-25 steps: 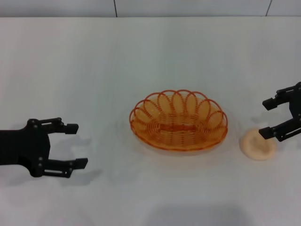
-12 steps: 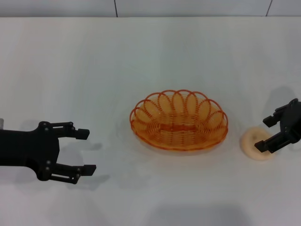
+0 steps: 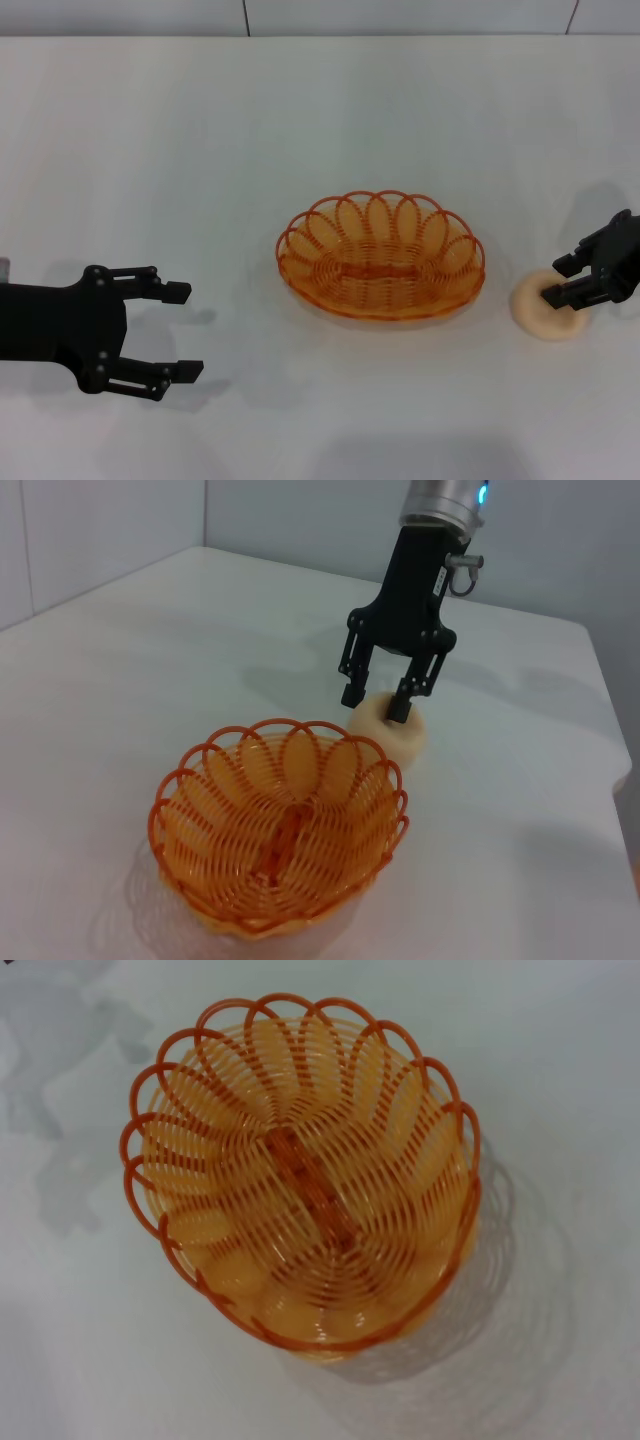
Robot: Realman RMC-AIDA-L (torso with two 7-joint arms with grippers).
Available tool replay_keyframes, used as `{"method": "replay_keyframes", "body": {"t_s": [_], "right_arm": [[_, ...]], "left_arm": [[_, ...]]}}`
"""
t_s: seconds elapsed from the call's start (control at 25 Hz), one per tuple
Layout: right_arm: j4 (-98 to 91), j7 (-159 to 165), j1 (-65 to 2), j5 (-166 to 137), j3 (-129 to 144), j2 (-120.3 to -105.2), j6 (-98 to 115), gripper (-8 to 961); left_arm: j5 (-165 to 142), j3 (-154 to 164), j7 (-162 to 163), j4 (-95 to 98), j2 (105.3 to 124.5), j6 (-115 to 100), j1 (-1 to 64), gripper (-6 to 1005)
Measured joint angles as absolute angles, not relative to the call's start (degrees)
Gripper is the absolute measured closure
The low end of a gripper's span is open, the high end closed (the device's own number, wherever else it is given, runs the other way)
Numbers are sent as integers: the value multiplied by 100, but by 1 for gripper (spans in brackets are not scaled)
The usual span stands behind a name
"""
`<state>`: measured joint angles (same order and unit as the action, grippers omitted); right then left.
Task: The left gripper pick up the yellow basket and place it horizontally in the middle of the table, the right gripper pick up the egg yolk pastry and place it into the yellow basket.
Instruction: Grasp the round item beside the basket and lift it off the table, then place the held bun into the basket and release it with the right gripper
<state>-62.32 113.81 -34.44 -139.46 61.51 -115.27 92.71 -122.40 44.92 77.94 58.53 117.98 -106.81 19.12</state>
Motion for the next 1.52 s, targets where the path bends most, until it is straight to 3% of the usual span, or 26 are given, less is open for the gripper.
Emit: {"method": "replay_keyframes", "body": {"t_s": [0.28,0.6,1.12,1.52], "right_arm": [[-6231,11348,-3425,-13946,6228,-11531,9266,628],[-6326,11329,-3400,-13873,6214,-11530,9379,849],[-7420,11192,-3416,-12587,5166,-11493,10581,907],[-6775,10678,-3208,-11182,6635,-11570,9142,911]], "left_arm": [[-12246,4491,7768,5847,11804,-10603,1898,124],[-12246,4494,7793,5845,11807,-10662,1896,124],[-12243,4500,7758,5845,11857,-10872,1872,124],[-12204,4497,7758,5844,11891,-10833,1880,124]]}}
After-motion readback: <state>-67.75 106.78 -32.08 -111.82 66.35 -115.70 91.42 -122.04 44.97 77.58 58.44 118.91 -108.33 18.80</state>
